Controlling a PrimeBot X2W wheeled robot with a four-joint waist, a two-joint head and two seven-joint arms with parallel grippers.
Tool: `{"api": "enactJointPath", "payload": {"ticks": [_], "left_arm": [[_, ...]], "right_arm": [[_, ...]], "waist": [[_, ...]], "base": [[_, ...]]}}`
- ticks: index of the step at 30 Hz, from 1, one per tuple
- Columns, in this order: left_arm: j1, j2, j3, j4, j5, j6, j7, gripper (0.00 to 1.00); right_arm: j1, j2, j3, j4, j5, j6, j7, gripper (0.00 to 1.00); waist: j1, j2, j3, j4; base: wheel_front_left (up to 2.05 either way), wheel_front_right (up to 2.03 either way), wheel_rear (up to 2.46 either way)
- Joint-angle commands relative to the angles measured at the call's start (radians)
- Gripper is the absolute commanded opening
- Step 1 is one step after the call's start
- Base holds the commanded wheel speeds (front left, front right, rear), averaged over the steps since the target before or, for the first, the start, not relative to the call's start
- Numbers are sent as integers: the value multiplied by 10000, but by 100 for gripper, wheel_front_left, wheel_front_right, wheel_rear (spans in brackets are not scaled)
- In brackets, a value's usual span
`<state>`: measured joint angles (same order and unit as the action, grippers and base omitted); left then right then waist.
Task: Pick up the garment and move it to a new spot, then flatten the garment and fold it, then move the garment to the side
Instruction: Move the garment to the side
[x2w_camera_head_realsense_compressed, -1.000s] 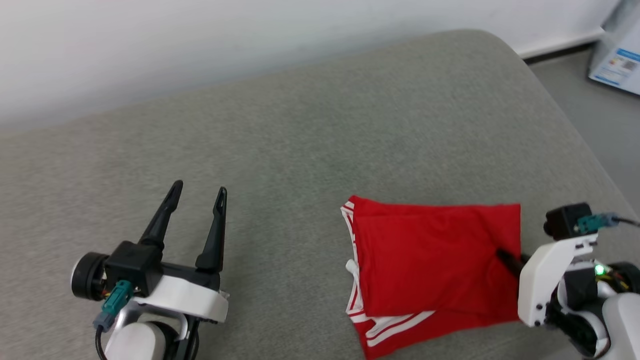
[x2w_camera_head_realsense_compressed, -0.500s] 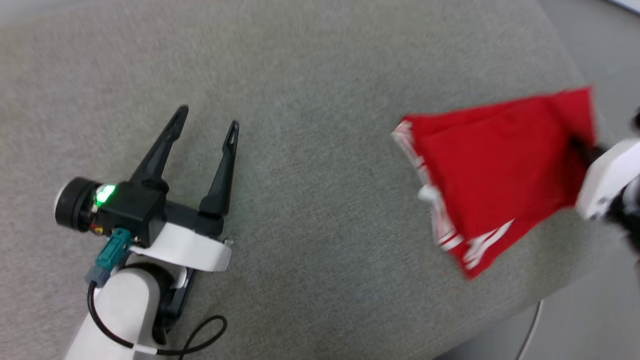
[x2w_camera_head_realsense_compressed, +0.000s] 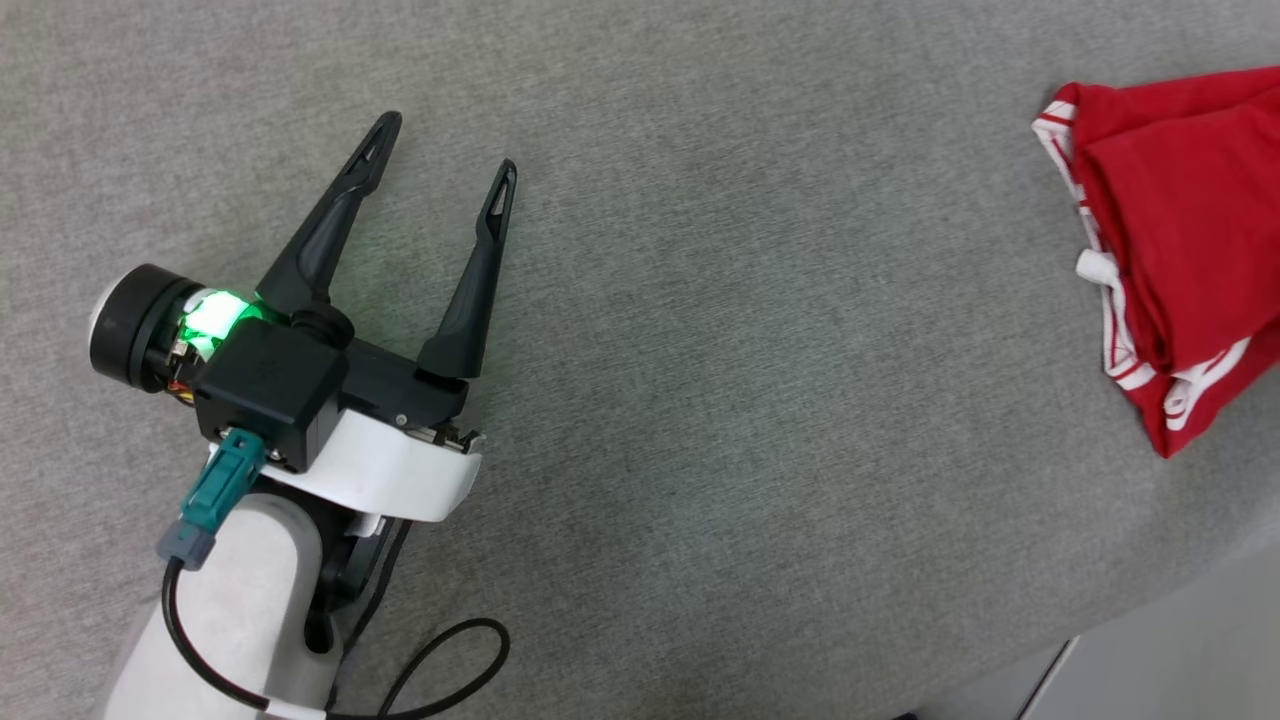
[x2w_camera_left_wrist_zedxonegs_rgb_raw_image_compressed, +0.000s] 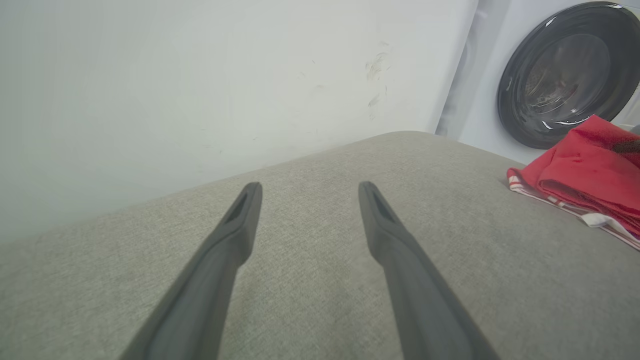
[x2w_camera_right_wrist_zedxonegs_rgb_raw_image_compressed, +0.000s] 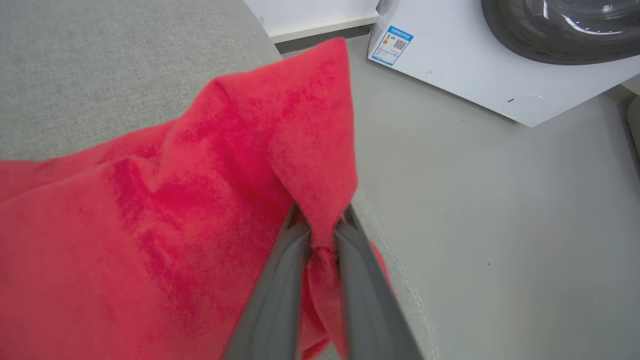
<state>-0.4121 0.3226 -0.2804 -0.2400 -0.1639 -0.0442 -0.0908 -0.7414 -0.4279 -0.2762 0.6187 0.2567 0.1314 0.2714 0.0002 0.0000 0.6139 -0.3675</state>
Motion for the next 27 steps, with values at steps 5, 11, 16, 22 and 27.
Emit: {"api": "enactJointPath", "payload": {"ticks": [5, 11, 16, 22, 27], "left_arm": [[-62, -8, -59, 18, -52, 16, -63, 100], [220, -65, -98, 381, -235, 41, -285, 100], [766, -307, -145, 917, -461, 193, -624, 100], [1552, -763, -43, 1605, -929, 526, -1112, 100], [2156, -1095, -54, 1996, -1185, 716, -1350, 100]], "right_arm": [[-111, 300, -456, 665, -530, -15, -677, 100], [-145, 519, -1230, 773, -1545, -13, -2163, 100], [525, 920, -1355, 372, -2166, -15, -3216, 100], [1729, 1499, -1053, -491, -2280, -15, -3851, 100], [3060, 2049, -773, -1499, -2073, -13, -3997, 100]], "waist": [[-2, 0, 65, 184], [-2, 0, -422, 389], [-2, 0, -1313, 581], [-2, 0, -2537, 975], [-2, 0, -3440, 1476]], "base": [[0, 0, 0], [0, 0, 0], [0, 0, 0], [0, 0, 0], [0, 0, 0]]}}
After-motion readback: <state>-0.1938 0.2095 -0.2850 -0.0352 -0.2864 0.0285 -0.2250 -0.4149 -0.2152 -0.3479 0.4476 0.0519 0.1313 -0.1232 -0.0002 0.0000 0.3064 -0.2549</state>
